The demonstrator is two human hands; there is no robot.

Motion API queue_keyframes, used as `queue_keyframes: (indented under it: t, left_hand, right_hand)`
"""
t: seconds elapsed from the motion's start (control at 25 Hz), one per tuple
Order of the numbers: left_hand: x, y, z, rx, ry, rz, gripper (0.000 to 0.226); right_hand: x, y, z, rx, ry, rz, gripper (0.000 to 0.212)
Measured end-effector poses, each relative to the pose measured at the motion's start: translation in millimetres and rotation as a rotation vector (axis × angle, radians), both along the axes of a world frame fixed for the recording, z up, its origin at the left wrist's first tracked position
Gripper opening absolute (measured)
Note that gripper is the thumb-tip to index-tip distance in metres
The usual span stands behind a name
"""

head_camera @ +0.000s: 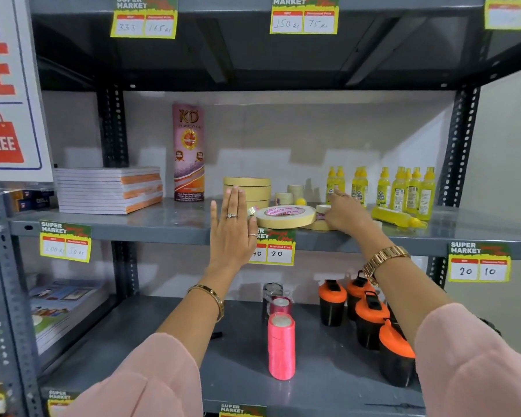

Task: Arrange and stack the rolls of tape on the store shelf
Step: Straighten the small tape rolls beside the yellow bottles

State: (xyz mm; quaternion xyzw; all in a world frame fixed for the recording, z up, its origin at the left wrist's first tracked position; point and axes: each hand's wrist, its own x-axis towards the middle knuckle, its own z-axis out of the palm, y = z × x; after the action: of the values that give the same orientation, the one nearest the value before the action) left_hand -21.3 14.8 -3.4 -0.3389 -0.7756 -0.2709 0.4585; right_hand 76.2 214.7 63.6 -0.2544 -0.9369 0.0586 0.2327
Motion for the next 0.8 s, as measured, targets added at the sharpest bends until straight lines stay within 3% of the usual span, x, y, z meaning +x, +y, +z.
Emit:
queue_keyframes:
  t: [0.24, 0.44, 0.56, 0.8]
  left_hand:
    - [-5, 7, -7, 0.050, 0.035, 0.009, 0.055]
    - [-7, 8, -9, 0.073, 0.109, 0.013, 0.052]
    - [-8, 9, -10, 0.087, 0.118, 0.020, 0.052]
    - [-13, 12, -12, 0.101, 0.150, 0.059, 0.053]
  right_hand:
    - [-25, 20, 11, 0.028, -0.094, -0.024, 0.021]
    - [-34, 24, 25, 0.080, 0.063, -0.057, 0.023]
    - [-47, 18, 43, 0.088, 0.153, 0.038, 0.025]
    - [-85, -3, 59, 0.065, 0.077, 0.192, 0.021]
